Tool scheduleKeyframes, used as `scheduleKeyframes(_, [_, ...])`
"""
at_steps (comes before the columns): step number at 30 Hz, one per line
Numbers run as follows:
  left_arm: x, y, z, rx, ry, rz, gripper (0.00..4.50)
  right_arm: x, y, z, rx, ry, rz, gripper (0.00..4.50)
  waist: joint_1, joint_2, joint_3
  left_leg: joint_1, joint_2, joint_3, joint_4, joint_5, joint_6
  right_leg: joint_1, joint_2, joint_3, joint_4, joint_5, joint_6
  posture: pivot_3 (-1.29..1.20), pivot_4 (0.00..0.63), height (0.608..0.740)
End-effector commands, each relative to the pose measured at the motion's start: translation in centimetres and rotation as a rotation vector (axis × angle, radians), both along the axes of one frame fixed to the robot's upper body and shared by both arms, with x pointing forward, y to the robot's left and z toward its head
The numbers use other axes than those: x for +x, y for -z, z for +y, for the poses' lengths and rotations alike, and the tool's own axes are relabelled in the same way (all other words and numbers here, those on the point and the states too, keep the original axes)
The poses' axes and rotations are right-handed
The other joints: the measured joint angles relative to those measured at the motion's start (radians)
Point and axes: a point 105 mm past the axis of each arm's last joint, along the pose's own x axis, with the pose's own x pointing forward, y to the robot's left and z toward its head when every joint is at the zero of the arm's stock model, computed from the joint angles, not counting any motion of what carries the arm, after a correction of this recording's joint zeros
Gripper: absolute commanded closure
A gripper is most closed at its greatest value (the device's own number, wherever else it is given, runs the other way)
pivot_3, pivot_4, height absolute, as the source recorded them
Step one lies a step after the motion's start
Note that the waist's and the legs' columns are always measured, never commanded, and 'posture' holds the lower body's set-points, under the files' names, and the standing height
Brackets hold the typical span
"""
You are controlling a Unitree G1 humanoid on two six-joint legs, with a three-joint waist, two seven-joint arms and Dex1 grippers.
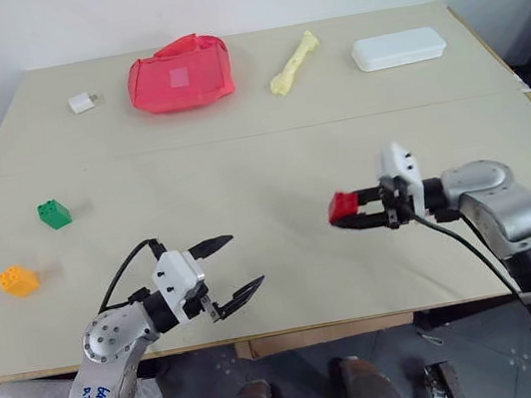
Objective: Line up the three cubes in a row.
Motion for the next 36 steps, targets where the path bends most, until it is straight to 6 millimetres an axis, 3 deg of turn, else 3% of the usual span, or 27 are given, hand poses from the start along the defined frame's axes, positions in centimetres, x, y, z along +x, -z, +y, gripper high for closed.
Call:
scheduleKeyframes(1, [-0.7, -1.0, 0.1, 0.006, -0.019, -0.050, 0.00, 1.5, 1.0, 1.5, -0.055, -0.083, -0.020, 2.99, -0.009, -0.001, 0.000, 0.000, 0.000, 0.000, 0.000, 0.000, 0.000, 0.000, 0.000, 0.000, 0.000, 0.000, 0.000, 0.00, 0.150, 0.740])
scheduleKeyframes(7, [-0.9, -1.1, 0.9, 0.021, -0.059, -0.048, 0.00, 3.3, 2.2, 1.9, -0.075, -0.095, -0.066, 2.99, -0.004, -0.001, 0.000, -0.002, 0.001, -0.002, -0.002, 0.000, -0.002, -0.002, 0.001, -0.003, 0.000, -0.001, -0.002, 0.00, 0.150, 0.740])
scheduleKeyframes(12, [-0.8, -1.2, 1.4, 0.029, -0.082, -0.054, 0.00, 3.5, 2.6, 2.7, -0.071, -0.116, -0.120, 2.99, -0.006, -0.001, 0.000, -0.006, 0.000, -0.003, 0.001, -0.001, -0.001, -0.003, 0.001, -0.005, 0.000, 0.000, 0.000, 0.00, 0.150, 0.740])
scheduleKeyframes(18, [-0.9, -1.1, 2.8, 0.027, -0.152, -0.060, 0.00, 3.2, 1.9, 2.3, -0.040, -0.132, -0.148, 1.14, -0.008, -0.001, 0.000, -0.006, 0.001, -0.004, 0.002, -0.001, -0.002, -0.003, 0.001, -0.005, 0.001, 0.000, 0.000, 0.00, 0.150, 0.740])
scheduleKeyframes(21, [-1.1, -1.1, 6.5, -0.028, -0.339, -0.072, 0.00, 3.3, 0.2, 1.1, -0.038, -0.137, -0.252, 0.09, -0.008, -0.001, 0.000, -0.007, 0.001, -0.004, 0.002, -0.001, -0.002, -0.004, 0.001, -0.006, 0.001, 0.000, 0.000, 0.00, 0.150, 0.740])
scheduleKeyframes(23, [-1.7, -0.8, 8.9, -0.052, -0.465, -0.084, 0.00, 2.8, -1.0, 0.6, 0.008, -0.162, -0.286, 0.04, -0.008, -0.001, 0.000, -0.007, 0.001, -0.004, 0.002, -0.001, -0.002, -0.004, 0.001, -0.006, 0.000, 0.000, 0.000, 0.00, 0.150, 0.740])
scheduleKeyframes(26, [-4.5, 0.3, 14.5, -0.087, -0.768, -0.098, 0.00, 1.4, -3.6, 0.4, 0.176, -0.223, -0.345, 0.04, -0.011, -0.001, 0.000, -0.007, 0.001, -0.004, 0.001, -0.001, -0.002, -0.003, 0.001, -0.006, -0.002, 0.000, 0.000, 0.00, 0.150, 0.740])
scheduleKeyframes(29, [-7.2, 0.3, 17.5, -0.186, -0.988, -0.115, 0.00, 0.6, -5.6, 1.0, 0.347, -0.218, -0.323, 0.04, -0.008, -0.001, 0.000, -0.007, 0.002, -0.004, 0.001, -0.002, -0.002, -0.003, 0.001, -0.007, -0.002, 0.000, 0.000, 0.00, 0.150, 0.740])
scheduleKeyframes(33, [-11.3, 2.1, 21.5, -0.301, -1.294, -0.102, 0.00, -0.8, -5.1, 2.6, 0.422, -0.231, -0.319, 0.04, 0.001, -0.002, 0.000, -0.007, 0.002, -0.006, 0.007, -0.003, -0.003, -0.001, 0.001, -0.008, -0.003, 0.000, 0.000, 0.00, 0.150, 0.740])
scheduleKeyframes(36, [-12.8, 3.8, 22.7, -0.333, -1.402, -0.075, 0.00, -1.5, -3.9, 3.6, 0.450, -0.209, -0.321, 0.04, 0.006, -0.002, 0.000, -0.008, 0.002, -0.007, 0.010, -0.005, -0.001, 0.000, 0.001, -0.008, -0.002, 0.000, 0.000, 0.00, 0.150, 0.740])
